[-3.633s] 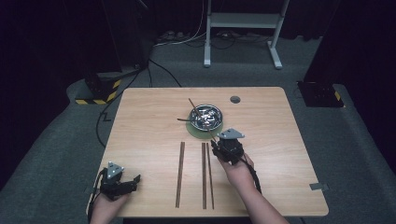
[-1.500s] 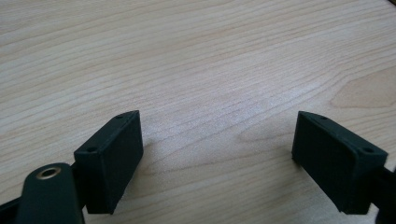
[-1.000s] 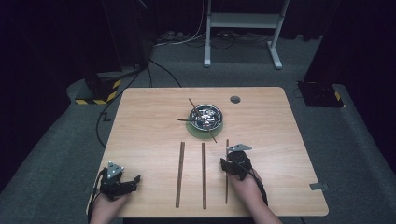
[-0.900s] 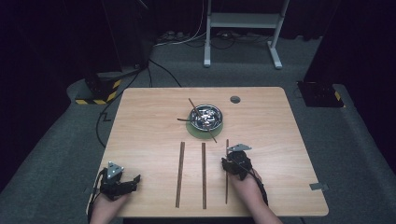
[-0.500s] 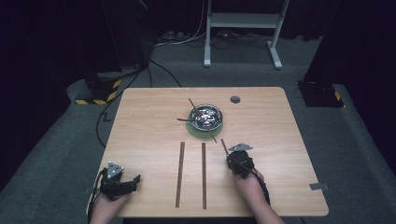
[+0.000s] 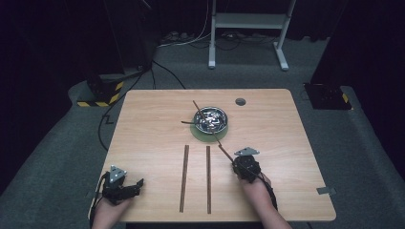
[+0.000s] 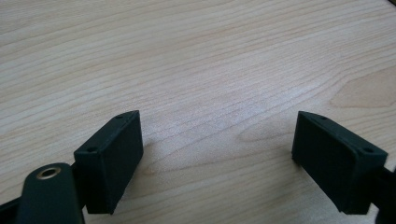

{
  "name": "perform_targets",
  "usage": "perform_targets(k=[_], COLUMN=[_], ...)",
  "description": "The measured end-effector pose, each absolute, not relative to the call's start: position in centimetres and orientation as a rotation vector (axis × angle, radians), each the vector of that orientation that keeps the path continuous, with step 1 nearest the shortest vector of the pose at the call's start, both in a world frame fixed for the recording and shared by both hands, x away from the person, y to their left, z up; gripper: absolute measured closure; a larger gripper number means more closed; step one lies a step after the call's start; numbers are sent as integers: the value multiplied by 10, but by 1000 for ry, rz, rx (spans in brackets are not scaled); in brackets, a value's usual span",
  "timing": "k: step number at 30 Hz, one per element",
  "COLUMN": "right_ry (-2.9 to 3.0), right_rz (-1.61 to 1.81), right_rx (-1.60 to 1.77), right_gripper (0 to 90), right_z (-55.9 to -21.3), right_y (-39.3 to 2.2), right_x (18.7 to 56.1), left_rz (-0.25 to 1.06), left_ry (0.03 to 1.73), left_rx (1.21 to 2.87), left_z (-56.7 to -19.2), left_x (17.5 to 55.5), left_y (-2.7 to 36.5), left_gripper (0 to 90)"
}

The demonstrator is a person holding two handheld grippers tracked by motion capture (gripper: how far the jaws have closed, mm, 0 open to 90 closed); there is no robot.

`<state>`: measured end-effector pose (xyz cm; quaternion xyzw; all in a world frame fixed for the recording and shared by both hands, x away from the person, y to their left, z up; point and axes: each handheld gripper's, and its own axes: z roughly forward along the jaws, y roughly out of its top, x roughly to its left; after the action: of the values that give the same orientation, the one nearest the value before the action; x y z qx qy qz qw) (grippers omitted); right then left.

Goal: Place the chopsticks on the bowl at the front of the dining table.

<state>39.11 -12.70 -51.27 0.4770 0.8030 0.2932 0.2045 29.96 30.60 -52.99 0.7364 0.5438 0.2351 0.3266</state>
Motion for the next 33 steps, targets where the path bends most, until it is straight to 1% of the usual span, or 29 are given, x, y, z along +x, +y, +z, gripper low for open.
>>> perform_targets(k=[3, 11, 16, 23, 28, 33], right_ry=[2254, 2234, 2194, 2140, 2129, 2129], right_rz=[813, 849, 882, 933, 946, 951], right_rx=[1308, 1314, 1291, 1253, 1233, 1226], right_gripper=[838, 844, 844, 844, 844, 844], right_z=[-513, -511, -499, -473, -456, -448], right_y=[-126, -130, -134, -137, -135, -127], right_x=[390, 392, 393, 398, 408, 421], left_rz=[616, 616, 614, 617, 616, 617], left_ry=[1425, 1425, 1425, 1424, 1424, 1425], left_rx=[1930, 1930, 1929, 1930, 1930, 1929], left_z=[-530, -530, -530, -530, -530, -530], left_x=[300, 300, 300, 300, 299, 299], left_y=[306, 306, 306, 306, 306, 306], left_gripper=[165, 165, 165, 165, 165, 165])
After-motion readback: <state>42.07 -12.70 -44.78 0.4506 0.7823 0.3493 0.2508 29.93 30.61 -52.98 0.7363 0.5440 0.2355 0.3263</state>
